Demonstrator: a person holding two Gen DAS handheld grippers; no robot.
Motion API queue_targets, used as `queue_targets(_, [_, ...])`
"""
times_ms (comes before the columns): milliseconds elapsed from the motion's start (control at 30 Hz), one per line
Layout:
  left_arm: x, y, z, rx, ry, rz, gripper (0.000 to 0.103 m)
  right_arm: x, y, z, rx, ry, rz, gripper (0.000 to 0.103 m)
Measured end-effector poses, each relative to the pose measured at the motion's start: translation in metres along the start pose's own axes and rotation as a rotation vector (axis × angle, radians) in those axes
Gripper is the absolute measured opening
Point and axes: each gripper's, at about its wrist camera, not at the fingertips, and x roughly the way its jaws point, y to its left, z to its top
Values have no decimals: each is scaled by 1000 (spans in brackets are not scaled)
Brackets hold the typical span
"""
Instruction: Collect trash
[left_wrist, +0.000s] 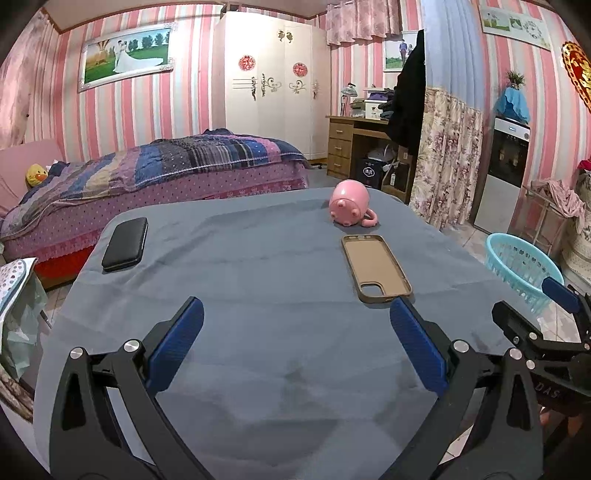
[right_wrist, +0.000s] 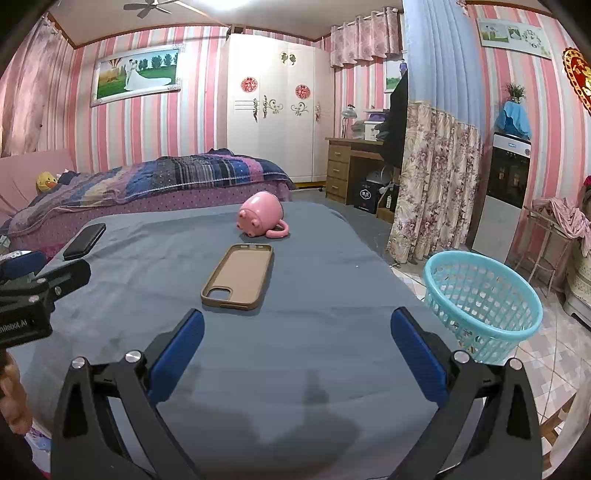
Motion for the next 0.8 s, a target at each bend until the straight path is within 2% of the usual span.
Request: queue_targets(800, [-2, -3, -3, 12, -17, 15, 98, 3, -1, -1, 5, -1, -6, 99])
